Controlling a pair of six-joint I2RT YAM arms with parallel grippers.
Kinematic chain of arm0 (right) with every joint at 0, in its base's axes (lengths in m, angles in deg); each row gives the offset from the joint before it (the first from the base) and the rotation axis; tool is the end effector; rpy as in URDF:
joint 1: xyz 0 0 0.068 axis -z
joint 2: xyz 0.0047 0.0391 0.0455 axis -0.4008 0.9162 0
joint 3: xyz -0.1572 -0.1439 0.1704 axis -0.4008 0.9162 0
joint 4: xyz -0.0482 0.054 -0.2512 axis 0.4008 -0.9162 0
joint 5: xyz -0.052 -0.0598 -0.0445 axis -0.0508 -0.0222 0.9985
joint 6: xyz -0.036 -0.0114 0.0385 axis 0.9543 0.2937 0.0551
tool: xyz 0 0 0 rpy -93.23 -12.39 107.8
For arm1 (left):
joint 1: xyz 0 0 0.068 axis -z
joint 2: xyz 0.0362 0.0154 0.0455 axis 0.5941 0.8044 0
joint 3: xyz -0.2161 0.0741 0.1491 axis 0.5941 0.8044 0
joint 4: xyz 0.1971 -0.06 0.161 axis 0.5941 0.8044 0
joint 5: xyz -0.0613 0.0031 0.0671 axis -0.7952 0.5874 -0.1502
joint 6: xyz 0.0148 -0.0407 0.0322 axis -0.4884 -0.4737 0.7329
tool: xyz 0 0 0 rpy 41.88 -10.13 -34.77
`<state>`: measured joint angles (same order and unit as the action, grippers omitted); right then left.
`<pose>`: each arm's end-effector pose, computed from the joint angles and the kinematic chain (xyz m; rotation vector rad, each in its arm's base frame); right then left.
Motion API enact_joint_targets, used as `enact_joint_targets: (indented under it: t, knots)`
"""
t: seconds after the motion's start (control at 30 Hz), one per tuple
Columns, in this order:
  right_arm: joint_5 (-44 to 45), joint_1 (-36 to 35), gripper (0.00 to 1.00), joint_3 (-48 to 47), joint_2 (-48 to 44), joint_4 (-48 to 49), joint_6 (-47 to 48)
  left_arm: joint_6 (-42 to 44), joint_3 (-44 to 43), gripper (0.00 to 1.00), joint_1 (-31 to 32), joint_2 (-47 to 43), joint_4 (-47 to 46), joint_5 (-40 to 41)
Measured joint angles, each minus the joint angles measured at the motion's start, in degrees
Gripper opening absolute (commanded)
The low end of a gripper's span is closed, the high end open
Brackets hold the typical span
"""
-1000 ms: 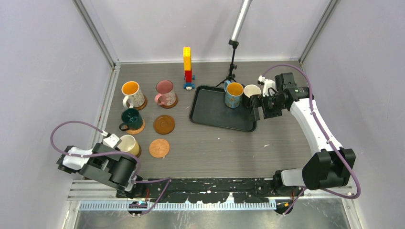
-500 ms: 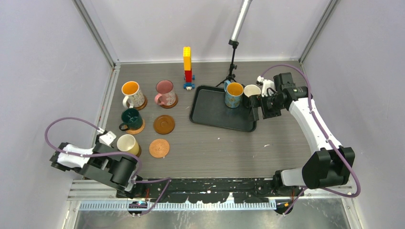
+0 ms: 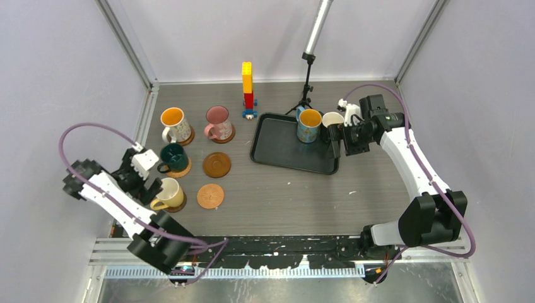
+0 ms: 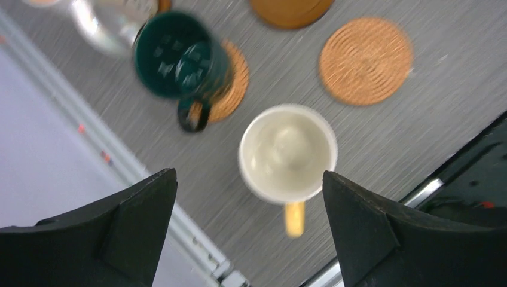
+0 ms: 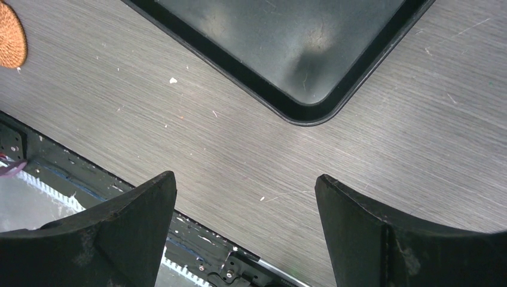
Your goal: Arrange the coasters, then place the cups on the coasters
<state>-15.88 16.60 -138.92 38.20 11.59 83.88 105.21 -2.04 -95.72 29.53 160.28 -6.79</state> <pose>0.2602 0.0456 0.3002 -0.4174 2.6235 0.5309 0.1007 0.1169 0.3064 0.9413 2.0869 -0.1031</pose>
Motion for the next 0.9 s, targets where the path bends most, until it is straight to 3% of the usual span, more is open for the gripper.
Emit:
enact_joint_targets:
  t: [0.23,0.37,0.47,0.73,0.9]
  knots:
    - [0.1,0.0,0.9,-1.6,1.2,1.5,0.0,-31.2,-1.8,0.93,26.3,-3.4,-8.2,3.0]
    - [0.3,0.0,0.9,-2.9,2.5,2.8,-0.3,-49.1,-6.8,0.93,42.8,2.3,-16.3,8.9]
    - [1.1,0.0,0.9,-4.9,4.3,4.1,-0.5,-58.6,-12.2,0.93,51.1,9.1,-21.2,12.5]
    - [3.8,-0.3,0.9,-17.0,13.0,8.6,-0.9,-72.1,-18.9,0.96,72.7,20.9,-30.2,20.0]
    - [6.1,-2.7,0.9,-24.7,19.5,11.5,-1.0,-76.1,-19.0,0.96,79.0,22.5,-32.5,20.9]
